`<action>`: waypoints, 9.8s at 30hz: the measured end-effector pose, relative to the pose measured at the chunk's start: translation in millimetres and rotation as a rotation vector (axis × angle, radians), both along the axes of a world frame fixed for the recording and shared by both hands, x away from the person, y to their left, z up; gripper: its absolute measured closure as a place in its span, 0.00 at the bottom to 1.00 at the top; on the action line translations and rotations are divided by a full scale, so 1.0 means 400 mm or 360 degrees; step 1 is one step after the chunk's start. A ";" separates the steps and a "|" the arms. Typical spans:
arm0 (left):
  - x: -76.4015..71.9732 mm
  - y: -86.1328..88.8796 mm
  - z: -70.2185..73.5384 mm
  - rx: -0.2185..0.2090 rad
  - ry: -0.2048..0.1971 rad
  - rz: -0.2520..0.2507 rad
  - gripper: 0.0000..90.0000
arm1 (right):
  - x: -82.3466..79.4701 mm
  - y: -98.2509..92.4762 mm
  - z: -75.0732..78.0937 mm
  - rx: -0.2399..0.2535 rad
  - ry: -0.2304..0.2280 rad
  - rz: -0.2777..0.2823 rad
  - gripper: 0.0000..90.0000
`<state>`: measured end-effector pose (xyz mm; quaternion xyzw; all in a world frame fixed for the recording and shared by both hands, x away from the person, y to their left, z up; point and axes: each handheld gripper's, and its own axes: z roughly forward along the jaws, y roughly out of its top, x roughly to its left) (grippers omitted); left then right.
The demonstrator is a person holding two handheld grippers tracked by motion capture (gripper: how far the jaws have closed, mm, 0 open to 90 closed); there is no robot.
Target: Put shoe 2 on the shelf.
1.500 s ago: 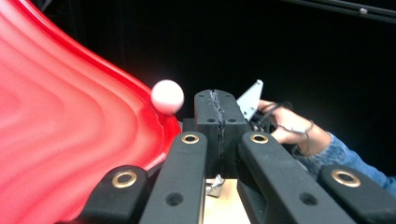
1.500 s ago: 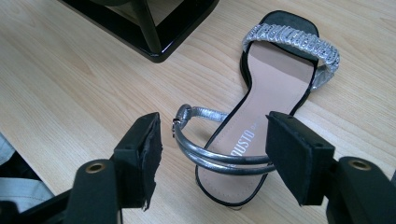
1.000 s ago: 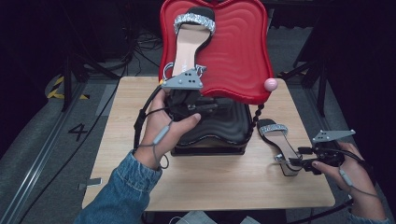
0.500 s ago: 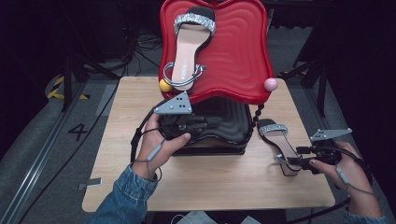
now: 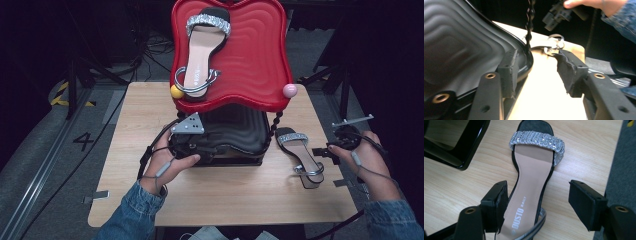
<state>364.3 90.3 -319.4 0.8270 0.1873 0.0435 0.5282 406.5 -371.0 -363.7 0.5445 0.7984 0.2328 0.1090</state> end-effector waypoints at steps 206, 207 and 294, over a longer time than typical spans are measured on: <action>-0.057 0.101 -0.085 0.0502 0.0168 0.0120 0.18 | 0.170 0.573 0.649 0.0117 0.0057 -0.0307 0.44; -0.057 0.102 -0.085 0.0503 0.0170 0.0121 0.18 | 0.170 0.572 0.650 0.0129 0.0035 -0.0289 0.38; -0.040 0.123 -0.101 0.0576 0.0207 0.0165 0.18 | -0.140 0.300 0.417 0.0456 -0.0422 0.0952 0.36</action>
